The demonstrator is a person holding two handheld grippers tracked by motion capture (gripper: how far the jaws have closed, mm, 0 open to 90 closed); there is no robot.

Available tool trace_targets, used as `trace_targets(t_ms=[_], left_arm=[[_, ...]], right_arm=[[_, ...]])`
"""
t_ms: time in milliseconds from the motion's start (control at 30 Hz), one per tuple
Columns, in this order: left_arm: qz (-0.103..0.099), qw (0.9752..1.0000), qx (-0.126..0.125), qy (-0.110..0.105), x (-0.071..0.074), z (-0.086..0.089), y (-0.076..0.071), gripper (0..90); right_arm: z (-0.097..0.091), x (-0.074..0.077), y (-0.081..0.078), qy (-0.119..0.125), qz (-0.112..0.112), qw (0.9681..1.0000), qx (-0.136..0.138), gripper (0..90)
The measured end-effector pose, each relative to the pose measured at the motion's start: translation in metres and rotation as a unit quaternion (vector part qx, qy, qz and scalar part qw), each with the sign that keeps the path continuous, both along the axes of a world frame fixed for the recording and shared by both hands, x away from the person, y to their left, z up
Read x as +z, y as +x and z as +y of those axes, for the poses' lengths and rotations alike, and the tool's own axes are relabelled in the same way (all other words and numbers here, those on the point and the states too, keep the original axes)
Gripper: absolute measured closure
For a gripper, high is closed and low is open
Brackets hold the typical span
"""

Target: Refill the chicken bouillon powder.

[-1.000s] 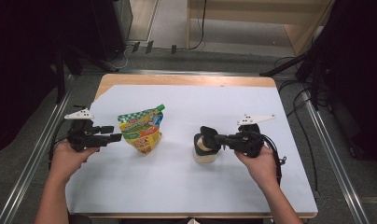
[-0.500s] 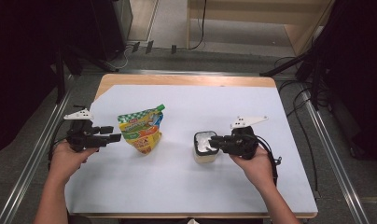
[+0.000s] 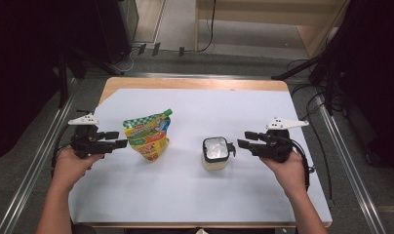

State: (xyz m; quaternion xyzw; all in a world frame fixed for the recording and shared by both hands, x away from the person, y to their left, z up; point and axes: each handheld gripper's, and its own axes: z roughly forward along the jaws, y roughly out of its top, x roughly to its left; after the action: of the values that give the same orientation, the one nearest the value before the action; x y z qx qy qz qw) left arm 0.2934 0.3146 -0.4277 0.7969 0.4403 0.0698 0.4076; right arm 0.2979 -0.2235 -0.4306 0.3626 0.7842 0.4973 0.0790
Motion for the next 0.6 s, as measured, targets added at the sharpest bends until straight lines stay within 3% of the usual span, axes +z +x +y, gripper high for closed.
trace_targets(t_ms=[233,600], left_arm=[[0.0,1.0,0.001,0.001,0.0,0.0,0.0,41.8],[0.0,1.0,0.004,0.002,-0.001,0.003,-0.003,41.9]], right_arm=[[-0.016,-0.008,0.002,-0.004,-0.004,0.9997,-0.022,44.9],[-0.032,-0.016,0.007,-0.011,-0.004,0.9991,-0.041,45.1]])
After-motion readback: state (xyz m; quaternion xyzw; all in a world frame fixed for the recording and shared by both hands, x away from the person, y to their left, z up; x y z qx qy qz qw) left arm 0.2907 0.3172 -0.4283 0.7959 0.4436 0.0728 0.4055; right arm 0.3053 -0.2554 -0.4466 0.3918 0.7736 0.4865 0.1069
